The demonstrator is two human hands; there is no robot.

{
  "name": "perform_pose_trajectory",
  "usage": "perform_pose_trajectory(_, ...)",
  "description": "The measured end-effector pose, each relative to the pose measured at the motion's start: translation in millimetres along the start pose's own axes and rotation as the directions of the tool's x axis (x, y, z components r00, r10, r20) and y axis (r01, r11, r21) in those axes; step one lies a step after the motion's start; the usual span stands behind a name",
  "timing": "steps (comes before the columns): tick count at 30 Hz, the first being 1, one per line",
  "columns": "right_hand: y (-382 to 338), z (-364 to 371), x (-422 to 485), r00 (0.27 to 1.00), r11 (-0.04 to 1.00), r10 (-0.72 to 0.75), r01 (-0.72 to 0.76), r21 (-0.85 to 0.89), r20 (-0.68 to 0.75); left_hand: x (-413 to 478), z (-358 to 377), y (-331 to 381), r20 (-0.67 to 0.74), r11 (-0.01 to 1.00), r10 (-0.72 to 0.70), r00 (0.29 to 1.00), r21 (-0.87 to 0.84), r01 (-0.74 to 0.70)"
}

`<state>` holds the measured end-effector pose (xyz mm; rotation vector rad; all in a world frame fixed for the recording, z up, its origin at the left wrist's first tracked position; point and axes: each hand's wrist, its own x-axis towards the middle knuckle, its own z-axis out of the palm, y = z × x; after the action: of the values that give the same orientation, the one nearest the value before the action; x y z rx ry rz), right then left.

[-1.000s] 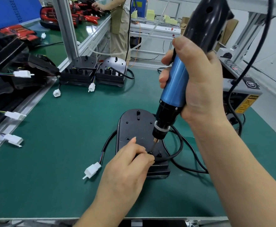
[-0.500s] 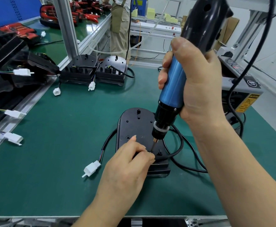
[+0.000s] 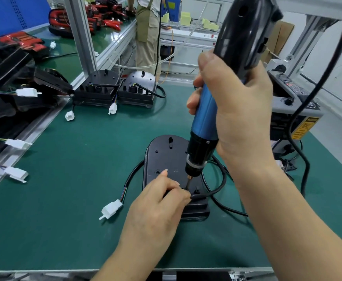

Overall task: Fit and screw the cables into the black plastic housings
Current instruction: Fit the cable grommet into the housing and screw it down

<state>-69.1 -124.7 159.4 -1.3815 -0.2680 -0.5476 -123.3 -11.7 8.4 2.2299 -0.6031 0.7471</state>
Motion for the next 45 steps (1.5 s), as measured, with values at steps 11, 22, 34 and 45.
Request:
perform_pose_trajectory(11,-3.7,0.0,1.3,1.000,1.000,0.013,-0.014,0.010,0.023,-0.6,-1.5,-1.1,0.021,1.000,0.007,1.000,-0.010,-0.007)
perform_pose_trajectory(22,-4.0,-141.9,34.2,0.824,0.925,0.376,-0.306,0.227,-0.423,5.9,-9.4,4.2,0.118,0.999,0.024,0.993,0.045,-0.030)
perform_pose_trajectory(34,54.4,-278.9,12.2,0.413,0.697,0.655,-0.654,0.294,-0.633,7.6,-4.5,1.0,0.063,0.993,0.082,0.995,0.084,-0.087)
perform_pose_trajectory(45,75.8,-298.3,22.6,0.500,0.515,0.537,-0.832,-0.206,-0.679,9.8,-5.2,1.8,0.085,0.989,0.079,0.993,0.117,-0.089)
